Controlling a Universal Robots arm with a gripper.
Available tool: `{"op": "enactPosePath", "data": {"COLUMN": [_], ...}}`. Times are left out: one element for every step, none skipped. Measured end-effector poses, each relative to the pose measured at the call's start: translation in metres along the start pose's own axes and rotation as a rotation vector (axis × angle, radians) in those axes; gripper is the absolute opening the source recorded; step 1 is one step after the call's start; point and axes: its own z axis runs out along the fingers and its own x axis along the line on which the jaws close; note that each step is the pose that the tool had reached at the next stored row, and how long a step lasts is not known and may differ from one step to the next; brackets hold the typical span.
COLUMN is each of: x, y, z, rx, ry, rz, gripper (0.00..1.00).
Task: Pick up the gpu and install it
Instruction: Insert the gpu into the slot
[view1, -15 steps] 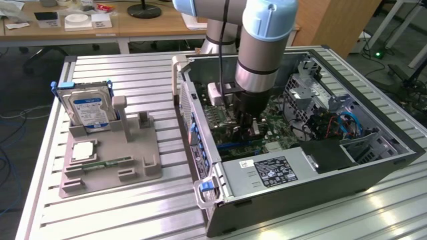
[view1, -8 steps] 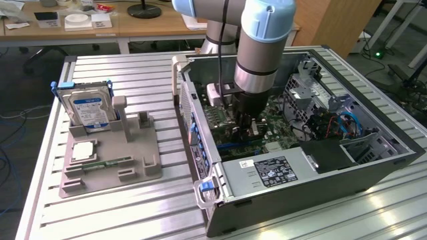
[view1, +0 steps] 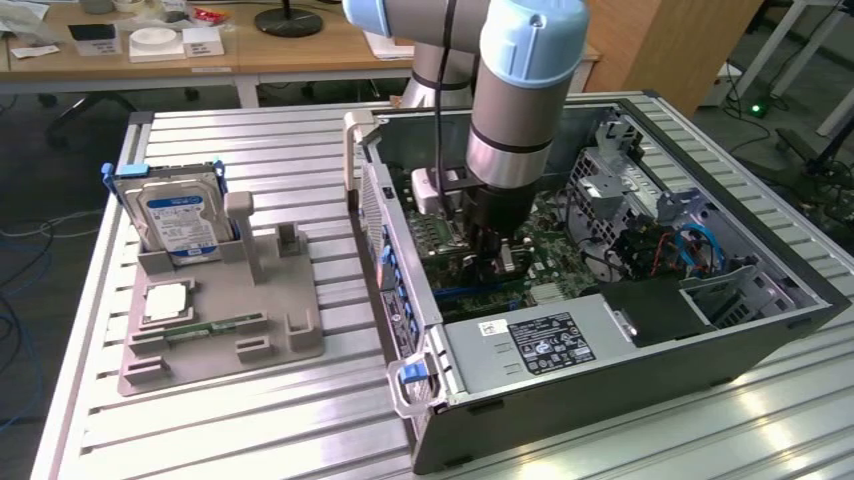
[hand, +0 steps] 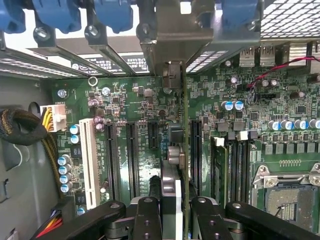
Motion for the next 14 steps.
{"op": "enactPosePath", "data": {"x": [0.0000, 0.0000, 0.0000, 0.0000, 0.0000, 0.0000, 0.0000, 0.0000, 0.0000, 0.0000, 0.0001, 0.0001, 0.0001, 0.0000], "y": [0.0000, 0.0000, 0.0000, 0.0001, 0.0001, 0.0001, 0.0001, 0.0001, 0.0001, 0.0002, 0.0002, 0.0002, 0.0003, 0.0003], "z": [0.0001, 0.0004, 0.0006, 0.0007, 0.0009, 0.0011, 0.0014, 0.0017, 0.0020, 0.0023, 0.0025, 0.0028, 0.0030, 0.0031], "rx": [-0.0003, -0.0004, -0.0004, -0.0004, -0.0004, -0.0003, -0.0003, -0.0004, -0.0005, -0.0007, -0.0008, -0.0007, -0.0007, -0.0007], "ry": [0.0001, 0.0000, 0.0001, 0.0000, -0.0001, -0.0002, -0.0002, 0.0000, 0.0001, 0.0003, 0.0004, 0.0004, 0.0004, 0.0003], "rz": [0.000, 0.000, 0.000, 0.000, 0.000, 0.000, 0.000, 0.000, 0.000, 0.000, 0.000, 0.000, 0.000, 0.000], "gripper": [0.28, 0.28, 0.28, 0.28, 0.28, 0.28, 0.28, 0.28, 0.28, 0.28, 0.28, 0.28, 0.28, 0.28]}}
